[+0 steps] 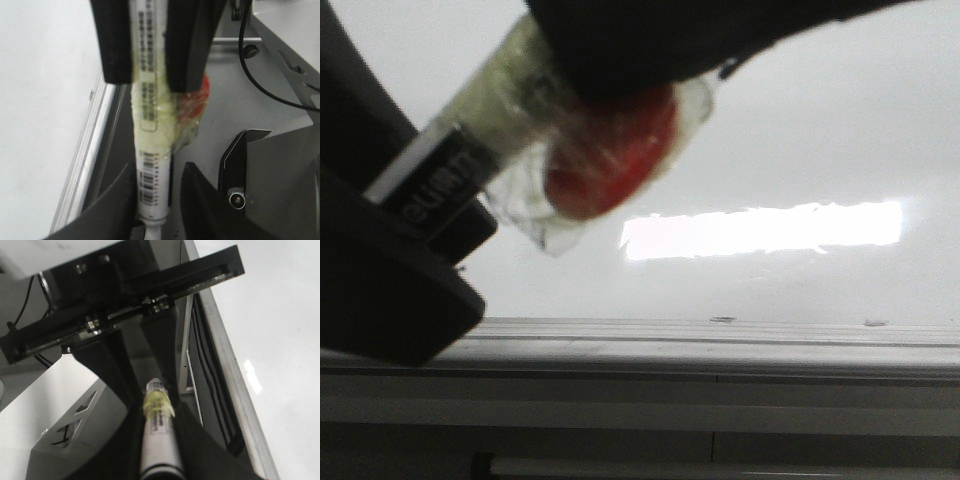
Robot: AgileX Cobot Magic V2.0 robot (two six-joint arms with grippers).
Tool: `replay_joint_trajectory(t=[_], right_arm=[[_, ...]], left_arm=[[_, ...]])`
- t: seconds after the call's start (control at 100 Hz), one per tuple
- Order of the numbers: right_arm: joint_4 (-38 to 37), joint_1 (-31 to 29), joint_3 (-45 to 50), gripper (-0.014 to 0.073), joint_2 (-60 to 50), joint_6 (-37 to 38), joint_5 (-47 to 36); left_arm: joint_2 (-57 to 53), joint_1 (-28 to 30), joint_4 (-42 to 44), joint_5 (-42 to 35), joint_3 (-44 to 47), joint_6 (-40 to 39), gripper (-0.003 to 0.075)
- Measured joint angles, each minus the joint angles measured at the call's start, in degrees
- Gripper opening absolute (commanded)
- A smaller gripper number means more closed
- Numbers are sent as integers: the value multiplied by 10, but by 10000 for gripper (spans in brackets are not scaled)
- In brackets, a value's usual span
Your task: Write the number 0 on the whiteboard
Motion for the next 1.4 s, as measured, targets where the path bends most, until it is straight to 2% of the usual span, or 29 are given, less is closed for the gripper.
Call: replay_joint_trajectory(t=[0.1,0.3,0.43,0.54,0.67,0.8,0.97,1.18,1.4], right_arm=[[0,0,2,-47,0,0,-16],[1,0,56,-47,-29,8,-106],[5,0,106,-46,-84,29,-181],[9,0,134,-45,-142,36,-232],[13,-2,146,-45,-200,38,-292],[20,-29,147,-45,-204,13,-337],[22,-98,147,-45,-162,-10,-331],[22,-182,110,-47,-124,-14,-230],[18,-198,95,-47,-124,-15,-146]], left_arm=[[-23,0,0,0,0,-43,401],[-136,0,2,-3,2,-111,392],[-228,0,39,-5,22,-181,291],[-312,0,112,-5,57,-307,215],[-407,0,210,-5,116,-478,175],[-478,0,296,-4,166,-591,125],[-510,0,333,11,187,-632,114],[-512,0,337,11,188,-636,114],[-513,0,337,12,188,-637,114]])
